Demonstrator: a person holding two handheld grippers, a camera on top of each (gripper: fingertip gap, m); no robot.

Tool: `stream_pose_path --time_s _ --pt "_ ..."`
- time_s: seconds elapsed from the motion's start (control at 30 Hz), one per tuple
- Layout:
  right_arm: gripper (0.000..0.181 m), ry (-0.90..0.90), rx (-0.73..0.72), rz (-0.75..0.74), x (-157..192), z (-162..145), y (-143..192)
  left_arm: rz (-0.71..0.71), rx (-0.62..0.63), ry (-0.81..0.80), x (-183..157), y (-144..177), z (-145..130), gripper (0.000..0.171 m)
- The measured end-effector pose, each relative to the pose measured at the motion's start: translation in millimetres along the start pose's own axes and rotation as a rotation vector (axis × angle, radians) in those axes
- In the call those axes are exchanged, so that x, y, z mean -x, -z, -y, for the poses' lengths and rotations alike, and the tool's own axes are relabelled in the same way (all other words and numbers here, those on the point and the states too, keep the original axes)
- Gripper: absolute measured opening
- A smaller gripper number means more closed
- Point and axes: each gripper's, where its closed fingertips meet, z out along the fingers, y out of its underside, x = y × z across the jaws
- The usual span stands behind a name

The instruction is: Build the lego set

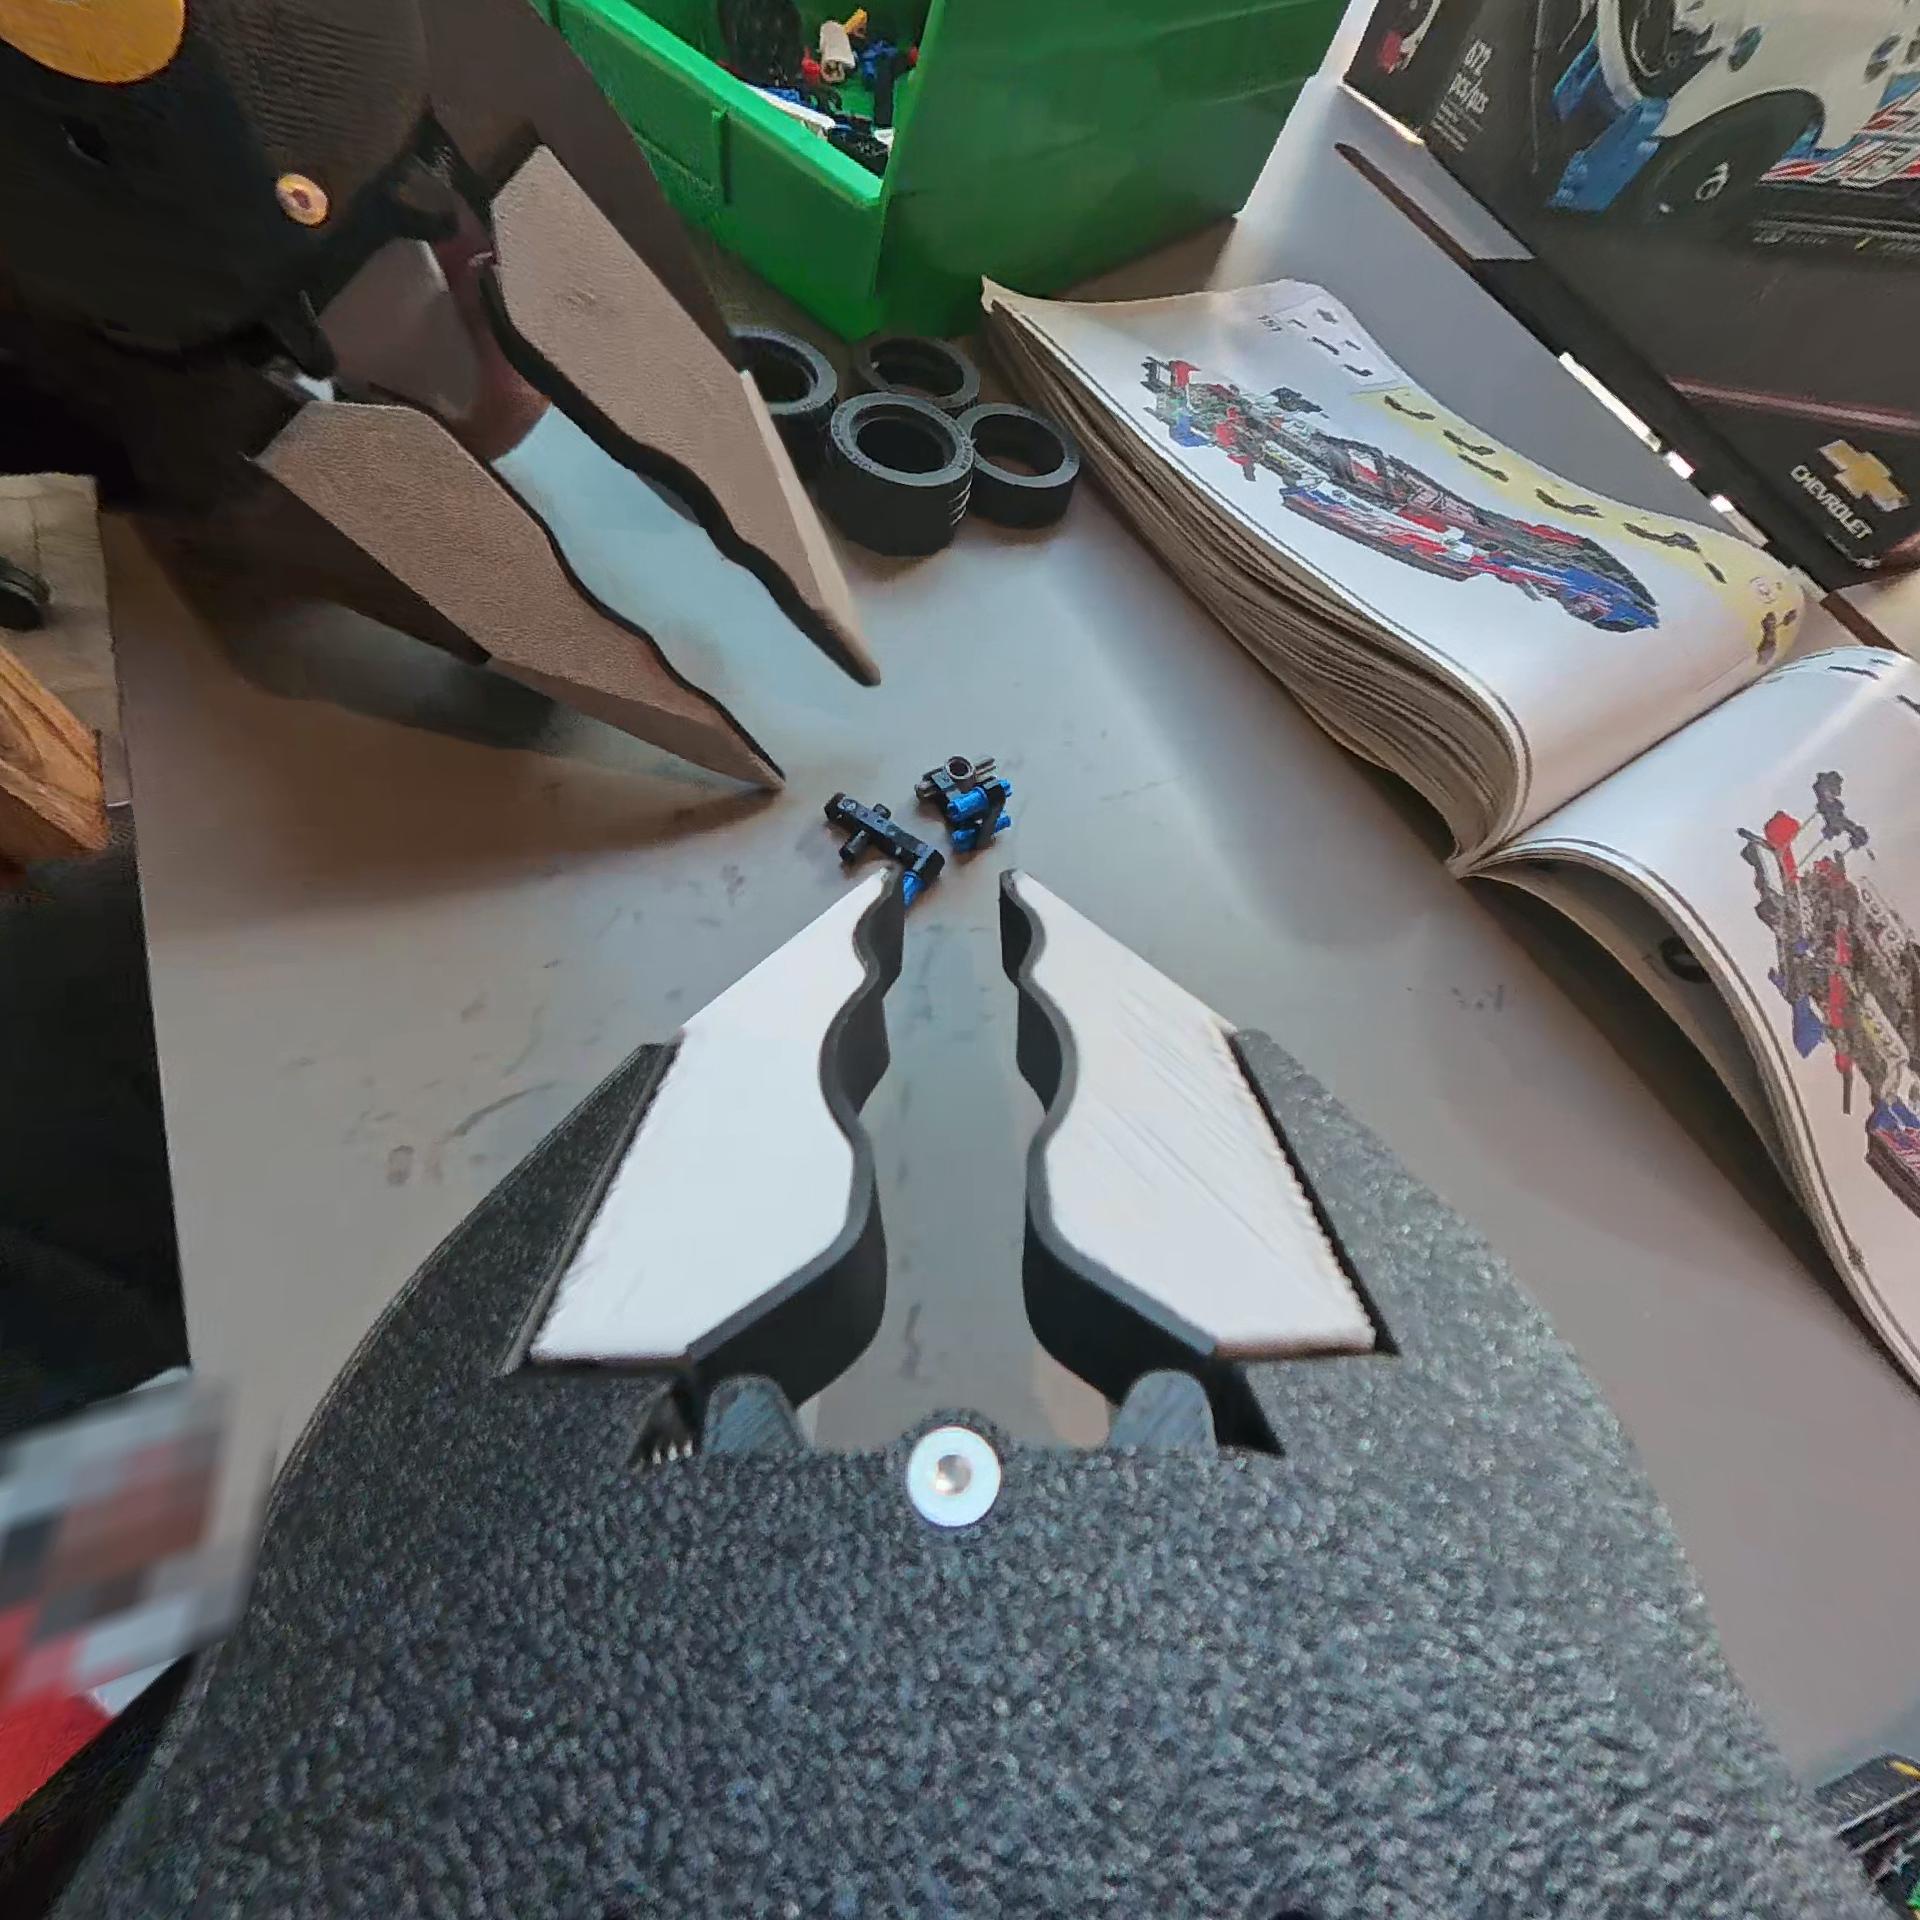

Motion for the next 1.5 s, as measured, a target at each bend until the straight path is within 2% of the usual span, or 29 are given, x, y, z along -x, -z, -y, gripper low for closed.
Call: stream_pose_path --time_s 0.1,0.2,0.3,0.4,0.57,0.67,0.73,0.77,0.8,0.9,1.03,1.1,1.27,1.5 --pt "0.015 -0.005 0.025 -0.024 -5.5 -3.3 -3.1 0.0 0.0 -0.024 -2.0 -0.6 0.0 0.019" --pt "0.011 -0.03 -0.008 -0.034 -14.9 1.5 -3.4 -0.053 -0.017 0.044 0.1 -0.8 1.2 0.031" --pt "0.016 -0.088 -0.036 -0.001 -18.5 4.5 -1.7 -0.104 -0.059 0.11 1.7 2.9 5.1 0.04" --pt "0.016 -0.117 -0.101 -0.008 -24.5 12.4 3.9 -0.069 -0.083 0.112 6.3 5.6 7.5 0.043" --pt "0.016 -0.171 -0.181 0.022 -29.7 22.9 7.4 -0.013 -0.063 0.051 6.1 3.9 5.6 0.022" --pt "0.02 -0.173 -0.222 0.07 -27.0 30.4 6.6 -0.057 -0.078 0.131 9.6 4.9 6.1 0.014" --pt "0.02 -0.173 -0.233 0.083 -26.1 32.5 6.1 -0.08 -0.096 0.214 15.7 6.1 6.7 0.016" --pt "0.02 -0.172 -0.23 0.087 -25.6 32.5 5.2 -0.078 -0.095 0.239 18.5 5.7 6.0 0.027" --pt "0.02 -0.173 -0.226 0.081 -26.5 32.3 4.7 -0.084 -0.086 0.241 17.8 4.8 5.1 0.03" --pt "0.02 -0.178 -0.25 0.068 -30.3 34.9 6.4 -0.115 -0.091 0.172 7.2 5.3 7.6 0.026" --pt "0.02 -0.211 -0.275 0.081 -34.9 37.2 8.4 -0.076 -0.111 0.111 5.4 7.9 10.6 0.023" --pt "0.02 -0.233 -0.288 0.093 -36.4 37.9 10.6 -0.052 -0.096 0.08 4.2 7.0 9.7 0.027" --pt "0.023 -0.258 -0.319 0.002 -50.0 38.1 16.6 -0.003 -0.046 -0.026 -1.8 2.5 5.3 0.026" --pt "0.023 -0.181 -0.276 -0.011 -41.8 36.6 10.9 0.006 -0.069 -0.001 2.1 5.1 7.6 0.027"
